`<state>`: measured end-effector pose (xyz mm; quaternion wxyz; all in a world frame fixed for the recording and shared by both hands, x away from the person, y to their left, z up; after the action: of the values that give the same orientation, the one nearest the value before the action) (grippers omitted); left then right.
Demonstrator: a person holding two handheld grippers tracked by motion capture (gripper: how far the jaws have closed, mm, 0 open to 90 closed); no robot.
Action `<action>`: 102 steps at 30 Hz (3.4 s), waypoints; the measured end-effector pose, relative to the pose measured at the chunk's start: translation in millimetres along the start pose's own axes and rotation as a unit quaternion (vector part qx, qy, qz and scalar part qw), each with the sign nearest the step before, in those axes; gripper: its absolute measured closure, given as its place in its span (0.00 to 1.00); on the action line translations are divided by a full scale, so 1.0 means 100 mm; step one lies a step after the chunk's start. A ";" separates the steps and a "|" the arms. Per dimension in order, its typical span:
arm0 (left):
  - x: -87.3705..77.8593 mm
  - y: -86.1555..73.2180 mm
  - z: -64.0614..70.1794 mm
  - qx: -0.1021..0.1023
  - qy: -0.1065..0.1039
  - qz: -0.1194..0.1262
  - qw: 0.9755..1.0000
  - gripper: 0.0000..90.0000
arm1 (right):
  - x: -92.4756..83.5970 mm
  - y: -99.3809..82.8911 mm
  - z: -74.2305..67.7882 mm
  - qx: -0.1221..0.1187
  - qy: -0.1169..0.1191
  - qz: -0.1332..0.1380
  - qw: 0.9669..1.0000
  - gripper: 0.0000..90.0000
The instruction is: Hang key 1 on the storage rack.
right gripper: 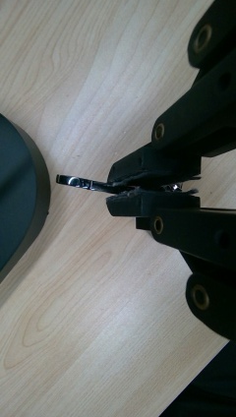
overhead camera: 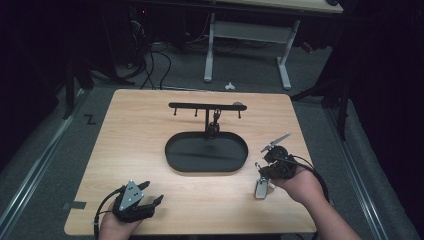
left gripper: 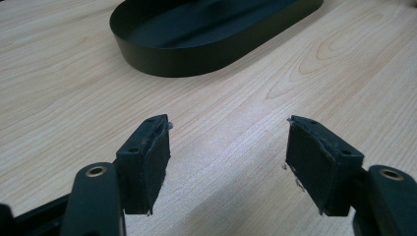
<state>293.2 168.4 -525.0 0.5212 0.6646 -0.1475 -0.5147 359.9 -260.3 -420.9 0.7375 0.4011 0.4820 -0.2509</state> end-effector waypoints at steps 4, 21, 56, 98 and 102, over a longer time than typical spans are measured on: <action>-0.01 0.00 -0.01 -0.002 0.001 0.002 1.000 0.37 | -0.04 0.04 0.01 0.000 0.000 0.005 1.000 0.94; -0.03 -0.01 -0.01 -0.002 0.004 0.005 1.000 0.37 | -0.29 0.31 0.05 0.000 -0.016 0.028 0.999 0.94; -0.05 -0.02 -0.02 -0.007 0.005 0.006 1.000 0.37 | -0.43 0.85 0.12 0.009 -0.017 0.059 0.998 0.94; -0.06 -0.02 -0.05 -0.004 0.004 0.008 1.000 0.37 | -0.06 1.29 0.40 0.076 -0.016 0.082 0.994 0.83; -0.05 -0.02 -0.04 -0.003 0.003 0.010 1.000 0.37 | -0.03 1.16 0.41 0.091 -0.017 0.078 0.993 0.79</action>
<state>293.7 175.1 -523.9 0.5284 0.6632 -0.1511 -0.5081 467.7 -230.6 -369.0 0.7231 0.4988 0.4120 -0.2419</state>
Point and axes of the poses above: each handheld gripper's, and its own axes: x roughly forward along the jaws, y roughly out of its top, z roughly to its right, the point moved 1 cm from there along x, roughly forward along the jaws, and after that the axes turned 14 degrees about -y, right-handed, at the moved point
